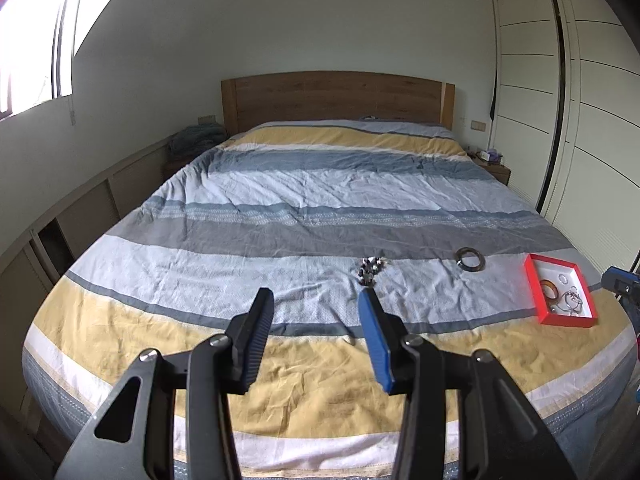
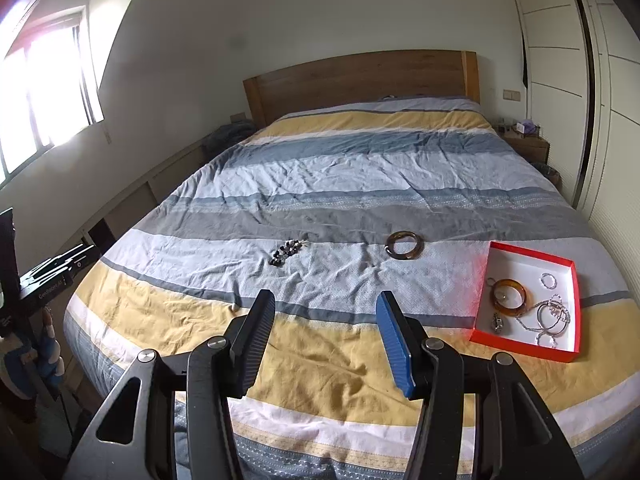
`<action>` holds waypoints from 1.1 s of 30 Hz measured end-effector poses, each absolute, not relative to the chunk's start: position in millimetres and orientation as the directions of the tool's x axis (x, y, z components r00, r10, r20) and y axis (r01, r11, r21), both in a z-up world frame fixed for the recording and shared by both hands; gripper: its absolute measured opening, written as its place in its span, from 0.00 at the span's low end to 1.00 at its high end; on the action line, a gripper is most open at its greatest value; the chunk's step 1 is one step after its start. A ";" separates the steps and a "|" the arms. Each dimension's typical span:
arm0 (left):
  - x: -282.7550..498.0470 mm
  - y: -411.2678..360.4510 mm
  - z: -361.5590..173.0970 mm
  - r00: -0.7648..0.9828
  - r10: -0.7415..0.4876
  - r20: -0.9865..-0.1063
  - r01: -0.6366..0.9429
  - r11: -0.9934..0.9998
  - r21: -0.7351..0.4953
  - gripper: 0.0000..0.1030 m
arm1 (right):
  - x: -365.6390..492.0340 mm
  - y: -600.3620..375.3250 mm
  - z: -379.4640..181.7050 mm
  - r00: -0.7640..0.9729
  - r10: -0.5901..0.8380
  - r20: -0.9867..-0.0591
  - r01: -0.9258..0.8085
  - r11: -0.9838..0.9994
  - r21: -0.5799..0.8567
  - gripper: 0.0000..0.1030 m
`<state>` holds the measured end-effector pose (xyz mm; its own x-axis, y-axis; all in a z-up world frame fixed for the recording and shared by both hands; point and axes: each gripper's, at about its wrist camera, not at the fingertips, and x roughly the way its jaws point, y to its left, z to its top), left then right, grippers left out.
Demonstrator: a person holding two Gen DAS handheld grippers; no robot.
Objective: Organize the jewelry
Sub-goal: 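Grasp the dark brown bangle with the right tool while the left tool grasps the beaded bracelet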
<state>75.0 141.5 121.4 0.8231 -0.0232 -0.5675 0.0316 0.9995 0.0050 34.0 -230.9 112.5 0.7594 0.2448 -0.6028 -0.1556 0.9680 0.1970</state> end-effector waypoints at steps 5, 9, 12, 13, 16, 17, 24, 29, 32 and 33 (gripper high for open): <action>129.9 136.0 63.3 0.767 -0.048 -0.640 0.021 0.999 -0.049 0.41 | 83.9 -230.9 73.3 0.726 0.230 -0.648 -0.130 0.971 0.198 0.51; 185.1 116.5 21.5 0.734 -0.062 -0.677 0.041 0.998 -0.046 0.48 | 133.1 -238.2 34.3 0.692 0.209 -0.691 -0.103 0.976 0.193 0.51; 228.0 95.8 -5.3 0.717 -0.062 -0.694 0.068 0.998 -0.019 0.51 | 174.3 -249.1 5.9 0.670 0.192 -0.717 -0.080 0.979 0.188 0.52; 242.0 88.5 -13.6 0.712 -0.058 -0.700 0.076 0.997 -0.005 0.51 | 189.8 -254.9 -3.7 0.664 0.186 -0.724 -0.066 0.979 0.191 0.52; 280.9 68.4 -37.5 0.699 -0.045 -0.714 0.091 0.996 0.026 0.51 | 234.0 -271.6 -27.6 0.659 0.162 -0.734 -0.016 0.979 0.202 0.52; 292.4 63.6 -44.2 0.696 -0.043 -0.717 0.096 0.995 0.033 0.51 | 248.2 -276.5 -34.5 0.659 0.154 -0.737 -0.001 0.979 0.203 0.52; 343.9 44.4 -83.3 0.680 -0.017 -0.733 0.108 0.991 0.077 0.52 | 332.6 -301.5 -84.9 0.637 0.113 -0.763 0.078 0.975 0.209 0.53; 363.5 42.5 -101.4 0.666 -0.007 -0.746 0.107 0.991 0.086 0.52 | 361.1 -309.1 -109.7 0.628 0.135 -0.767 0.094 0.964 0.247 0.53; 372.8 39.6 -110.0 0.654 -0.015 -0.756 0.118 0.990 0.083 0.52 | 369.6 -306.7 -117.7 0.627 0.143 -0.765 0.085 0.964 0.250 0.53; 376.2 38.5 -112.6 0.649 -0.018 -0.760 0.122 0.989 0.081 0.52 | 372.7 -305.8 -120.2 0.628 0.144 -0.765 0.081 0.965 0.249 0.53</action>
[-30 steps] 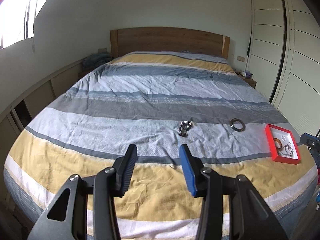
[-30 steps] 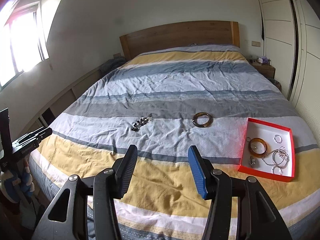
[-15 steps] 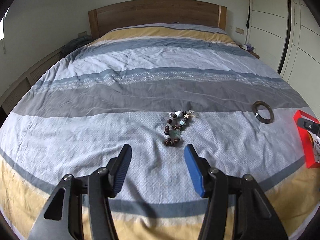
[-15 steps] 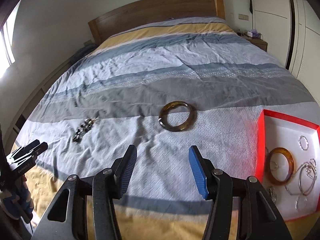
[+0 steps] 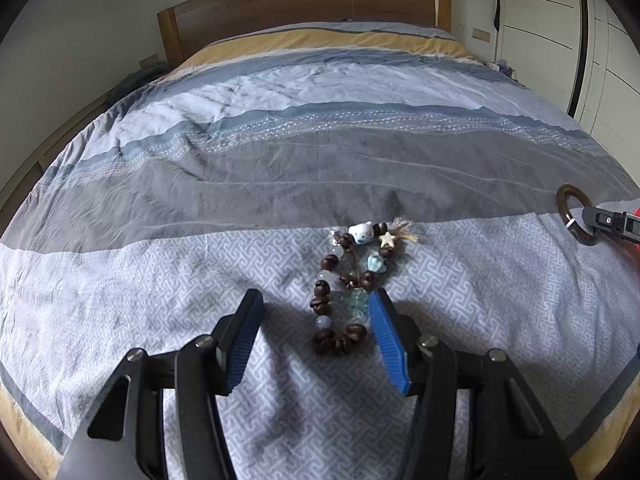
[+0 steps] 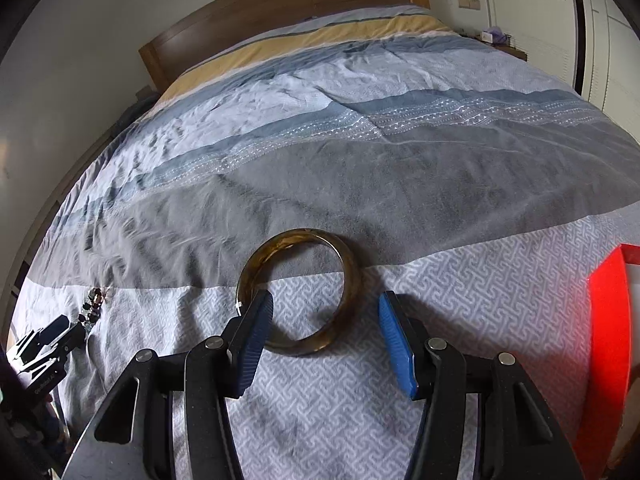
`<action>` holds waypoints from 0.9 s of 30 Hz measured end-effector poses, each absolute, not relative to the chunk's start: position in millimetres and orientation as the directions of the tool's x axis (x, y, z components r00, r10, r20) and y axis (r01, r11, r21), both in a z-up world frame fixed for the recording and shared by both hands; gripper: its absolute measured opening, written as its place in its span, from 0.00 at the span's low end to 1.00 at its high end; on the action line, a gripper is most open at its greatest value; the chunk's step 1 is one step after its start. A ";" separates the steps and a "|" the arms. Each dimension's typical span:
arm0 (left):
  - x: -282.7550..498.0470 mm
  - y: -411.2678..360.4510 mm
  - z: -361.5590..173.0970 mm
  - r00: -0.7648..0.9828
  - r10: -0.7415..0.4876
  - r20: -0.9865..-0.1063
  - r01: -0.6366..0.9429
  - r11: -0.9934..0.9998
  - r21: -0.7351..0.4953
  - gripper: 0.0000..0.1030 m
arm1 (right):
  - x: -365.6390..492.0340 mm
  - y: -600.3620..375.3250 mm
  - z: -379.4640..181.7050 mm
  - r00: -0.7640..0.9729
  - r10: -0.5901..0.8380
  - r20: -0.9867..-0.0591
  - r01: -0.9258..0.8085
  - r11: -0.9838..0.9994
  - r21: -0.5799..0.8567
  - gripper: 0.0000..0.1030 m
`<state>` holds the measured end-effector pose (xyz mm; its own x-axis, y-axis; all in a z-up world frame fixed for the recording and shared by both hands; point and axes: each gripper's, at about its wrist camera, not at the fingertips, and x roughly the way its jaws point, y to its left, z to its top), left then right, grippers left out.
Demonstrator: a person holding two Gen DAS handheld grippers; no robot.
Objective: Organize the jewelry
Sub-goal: 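Grasp the dark brown bangle with the right tool while the left tool grasps the beaded bracelet, then carry the brown bangle and beaded bracelet into the red box and open both tools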
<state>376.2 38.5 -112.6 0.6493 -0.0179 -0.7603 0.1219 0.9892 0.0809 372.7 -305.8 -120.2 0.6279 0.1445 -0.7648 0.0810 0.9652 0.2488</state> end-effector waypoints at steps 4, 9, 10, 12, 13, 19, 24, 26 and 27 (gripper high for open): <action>388.1 33.1 -125.7 0.629 -0.016 -0.777 0.140 0.986 0.093 0.52 | 382.6 -305.4 -128.7 0.629 0.150 -0.763 0.075 0.965 0.251 0.53; 397.6 30.7 -135.0 0.622 -0.014 -0.783 0.144 0.985 0.097 0.52 | 390.3 -302.2 -140.9 0.625 0.148 -0.767 0.063 0.969 0.238 0.55; 398.3 30.1 -136.3 0.623 -0.012 -0.782 0.144 0.985 0.100 0.52 | 390.9 -300.8 -141.9 0.626 0.143 -0.767 0.061 0.971 0.230 0.55; 399.1 29.5 -138.4 0.630 -0.009 -0.777 0.142 0.984 0.104 0.51 | 391.0 -298.4 -143.2 0.631 0.130 -0.765 0.058 0.975 0.213 0.55; 399.0 28.7 -139.3 0.634 -0.007 -0.773 0.142 0.984 0.108 0.51 | 390.2 -297.4 -144.2 0.635 0.124 -0.762 0.056 0.977 0.206 0.55; 396.2 27.5 -140.3 0.653 -0.005 -0.757 0.141 0.983 0.115 0.49 | 386.3 -299.4 -147.3 0.657 0.128 -0.743 0.054 0.975 0.215 0.53; 391.1 17.6 -139.7 0.664 0.005 -0.748 0.166 0.974 0.154 0.34 | 381.5 -309.5 -147.7 0.676 0.138 -0.724 0.077 0.964 0.255 0.30; 389.3 12.2 -139.5 0.664 0.013 -0.748 0.179 0.968 0.176 0.27 | 379.8 -312.5 -147.7 0.679 0.147 -0.719 0.083 0.958 0.274 0.20; 388.5 8.5 -139.2 0.662 0.019 -0.749 0.189 0.963 0.192 0.22 | 379.1 -312.7 -147.1 0.679 0.149 -0.719 0.085 0.957 0.278 0.16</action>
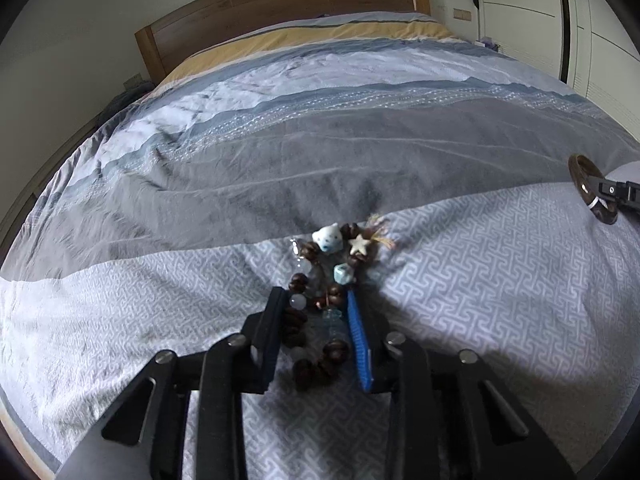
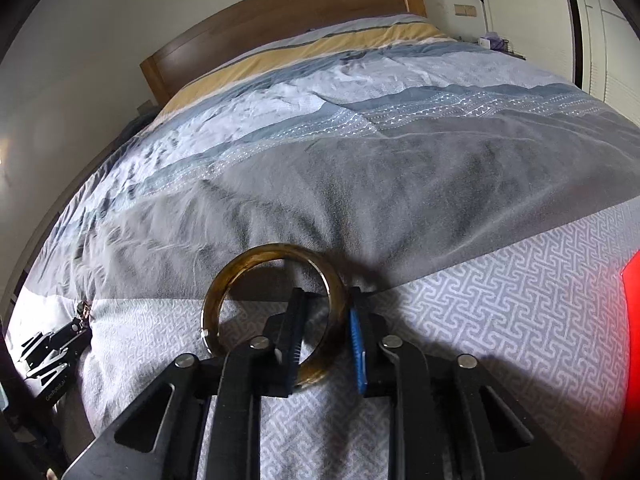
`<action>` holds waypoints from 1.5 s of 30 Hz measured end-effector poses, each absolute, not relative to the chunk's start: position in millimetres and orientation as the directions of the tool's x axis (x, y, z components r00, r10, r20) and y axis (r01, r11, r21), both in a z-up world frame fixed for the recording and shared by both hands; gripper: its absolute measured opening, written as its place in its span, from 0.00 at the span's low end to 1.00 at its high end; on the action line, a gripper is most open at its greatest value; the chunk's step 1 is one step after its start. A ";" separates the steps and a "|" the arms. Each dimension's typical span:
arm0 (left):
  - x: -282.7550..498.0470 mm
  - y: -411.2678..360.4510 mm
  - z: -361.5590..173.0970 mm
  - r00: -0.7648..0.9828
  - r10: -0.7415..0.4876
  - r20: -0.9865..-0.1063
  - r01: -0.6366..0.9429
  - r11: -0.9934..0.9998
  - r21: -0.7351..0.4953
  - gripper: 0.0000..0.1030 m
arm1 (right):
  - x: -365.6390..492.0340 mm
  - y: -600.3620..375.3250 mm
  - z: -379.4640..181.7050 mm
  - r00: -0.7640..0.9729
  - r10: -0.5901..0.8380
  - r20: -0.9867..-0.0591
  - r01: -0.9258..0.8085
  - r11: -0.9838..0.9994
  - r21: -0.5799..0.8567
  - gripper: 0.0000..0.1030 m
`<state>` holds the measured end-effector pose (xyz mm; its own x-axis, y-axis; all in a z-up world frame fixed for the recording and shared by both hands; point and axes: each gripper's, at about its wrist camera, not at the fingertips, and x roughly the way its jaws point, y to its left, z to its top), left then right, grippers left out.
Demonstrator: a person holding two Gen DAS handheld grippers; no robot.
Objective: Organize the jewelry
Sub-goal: 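Carry the brown bangle and beaded bracelet into the red box and open both tools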
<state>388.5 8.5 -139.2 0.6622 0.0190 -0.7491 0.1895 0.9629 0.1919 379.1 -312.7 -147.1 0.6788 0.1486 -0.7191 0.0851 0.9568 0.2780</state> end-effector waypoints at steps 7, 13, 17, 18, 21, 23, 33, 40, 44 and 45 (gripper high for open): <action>369.9 -2.6 -123.8 0.629 -0.002 -0.777 0.226 0.957 0.181 0.13 | 358.2 -304.7 -125.0 0.668 0.148 -0.729 0.060 0.966 0.252 0.10; 326.1 -10.1 -94.8 0.629 -0.068 -0.774 0.231 0.968 0.102 0.13 | 301.2 -306.8 -102.2 0.672 0.177 -0.719 0.065 0.953 0.295 0.10; 291.6 -12.7 -68.8 0.637 -0.116 -0.762 0.239 0.970 0.052 0.13 | 256.9 -304.4 -82.8 0.673 0.190 -0.715 0.072 0.945 0.318 0.10; 281.8 -13.2 -62.1 0.640 -0.123 -0.758 0.242 0.969 0.048 0.13 | 244.4 -302.7 -76.8 0.675 0.188 -0.713 0.072 0.945 0.318 0.10; 253.2 -14.3 -41.7 0.649 -0.144 -0.747 0.255 0.966 0.035 0.13 | 210.4 -298.9 -60.6 0.673 0.193 -0.714 0.070 0.944 0.321 0.10; 234.2 -13.7 -26.6 0.657 -0.160 -0.736 0.257 0.966 0.020 0.13 | 190.4 -295.7 -49.1 0.671 0.190 -0.717 0.070 0.946 0.316 0.10; 147.9 -12.1 43.3 0.723 -0.209 -0.658 0.249 0.968 -0.033 0.13 | 93.3 -297.7 19.7 0.708 0.153 -0.689 0.069 0.956 0.284 0.10; 109.5 -40.5 71.7 0.732 -0.231 -0.640 0.291 0.957 -0.012 0.13 | 36.1 -340.7 48.0 0.755 0.099 -0.648 0.139 0.942 0.306 0.10; 96.6 -72.1 79.7 0.723 -0.268 -0.637 0.342 0.940 -0.007 0.13 | 11.6 -373.4 50.7 0.765 0.058 -0.641 0.192 0.930 0.313 0.10; 94.5 -80.3 80.9 0.718 -0.281 -0.637 0.357 0.934 -0.010 0.13 | 6.0 -381.6 50.7 0.765 0.044 -0.642 0.203 0.930 0.306 0.10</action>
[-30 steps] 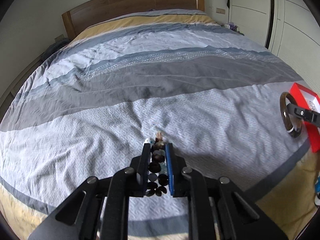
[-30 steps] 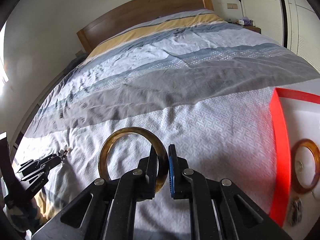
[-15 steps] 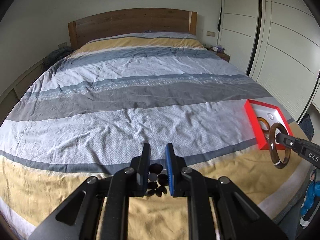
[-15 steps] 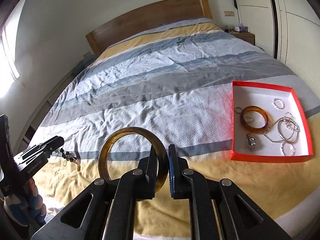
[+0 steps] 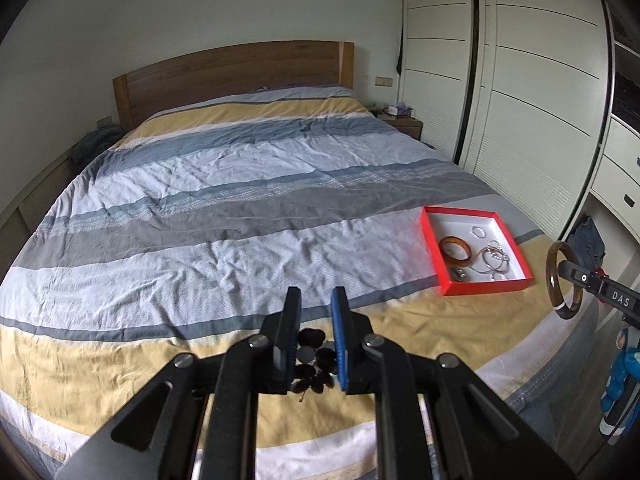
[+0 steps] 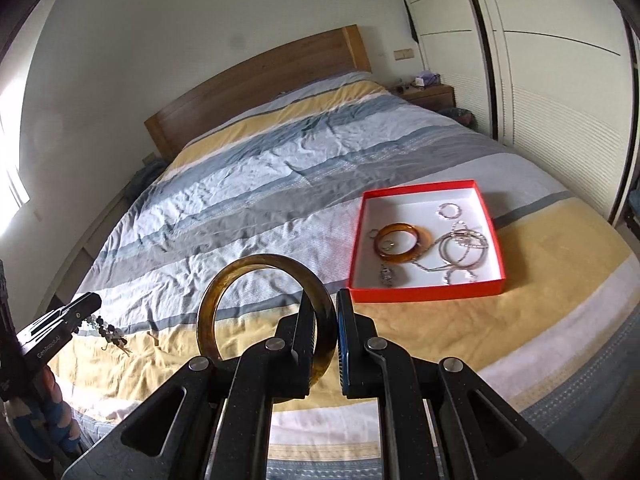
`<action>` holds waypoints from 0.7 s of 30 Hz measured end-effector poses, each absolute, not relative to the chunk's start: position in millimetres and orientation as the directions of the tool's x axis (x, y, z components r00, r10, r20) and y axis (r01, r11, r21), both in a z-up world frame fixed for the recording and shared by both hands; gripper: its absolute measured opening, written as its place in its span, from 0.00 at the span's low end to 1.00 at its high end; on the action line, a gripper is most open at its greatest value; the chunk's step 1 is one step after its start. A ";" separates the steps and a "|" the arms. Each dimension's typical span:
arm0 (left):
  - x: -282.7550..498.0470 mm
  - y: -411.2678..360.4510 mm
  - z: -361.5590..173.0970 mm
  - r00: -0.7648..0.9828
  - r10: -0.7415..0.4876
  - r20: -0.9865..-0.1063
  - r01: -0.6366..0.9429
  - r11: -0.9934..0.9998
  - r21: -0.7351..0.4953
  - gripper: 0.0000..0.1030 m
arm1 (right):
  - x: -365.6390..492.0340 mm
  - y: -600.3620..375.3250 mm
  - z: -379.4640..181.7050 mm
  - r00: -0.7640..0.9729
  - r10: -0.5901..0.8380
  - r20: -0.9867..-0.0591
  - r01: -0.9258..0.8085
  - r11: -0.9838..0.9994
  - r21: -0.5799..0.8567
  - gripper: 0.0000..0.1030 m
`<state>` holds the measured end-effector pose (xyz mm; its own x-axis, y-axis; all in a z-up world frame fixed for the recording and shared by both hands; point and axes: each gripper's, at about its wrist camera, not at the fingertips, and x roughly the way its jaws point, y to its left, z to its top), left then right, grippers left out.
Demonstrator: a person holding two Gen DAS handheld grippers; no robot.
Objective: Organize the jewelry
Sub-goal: 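Carry the brown bangle and beaded bracelet into the red box and open both tools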
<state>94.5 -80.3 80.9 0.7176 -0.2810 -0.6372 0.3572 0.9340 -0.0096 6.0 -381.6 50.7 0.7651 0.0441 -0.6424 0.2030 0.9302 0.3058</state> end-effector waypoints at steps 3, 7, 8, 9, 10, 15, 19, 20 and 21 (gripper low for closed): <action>92.0 -107.9 81.0 0.701 -0.310 -0.642 0.396 0.918 -0.010 0.14 | -3.8 -407.1 51.5 0.761 0.002 -0.648 0.236 0.930 0.280 0.10; 94.9 -145.3 74.2 0.673 -0.343 -0.656 0.442 0.897 -0.016 0.14 | -8.4 -442.0 52.0 0.755 -0.049 -0.653 0.278 0.927 0.252 0.10; 97.3 -154.3 71.7 0.665 -0.351 -0.660 0.452 0.892 -0.019 0.14 | -7.3 -450.3 51.6 0.753 -0.060 -0.655 0.286 0.927 0.244 0.10; 100.9 -164.6 68.7 0.655 -0.358 -0.665 0.461 0.887 -0.023 0.14 | -5.0 -459.3 51.1 0.751 -0.071 -0.657 0.295 0.926 0.237 0.10; 104.8 -175.2 66.0 0.645 -0.367 -0.670 0.473 0.881 -0.028 0.14 | -1.3 -467.5 50.1 0.747 -0.081 -0.660 0.303 0.925 0.230 0.10; 131.6 -230.2 49.7 0.596 -0.413 -0.689 0.529 0.847 -0.050 0.14 | 31.7 -501.6 36.6 0.723 -0.105 -0.683 0.321 0.926 0.197 0.10; 160.8 -273.7 31.6 0.557 -0.442 -0.704 0.553 0.829 -0.083 0.14 | 71.0 -521.3 15.7 0.694 -0.106 -0.712 0.322 0.930 0.175 0.10; 166.9 -282.6 26.7 0.550 -0.445 -0.707 0.554 0.828 -0.090 0.14 | 81.9 -525.0 8.7 0.685 -0.105 -0.721 0.319 0.933 0.167 0.10; 174.4 -291.7 20.4 0.540 -0.449 -0.712 0.554 0.826 -0.102 0.14 | 90.3 -527.1 2.0 0.677 -0.104 -0.728 0.316 0.935 0.160 0.10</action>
<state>174.4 -291.7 20.4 0.5397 -0.4495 -0.7119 0.5540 0.8263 -0.1017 90.3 -527.1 2.0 0.6774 -0.1041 -0.7282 0.3161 0.9351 0.1604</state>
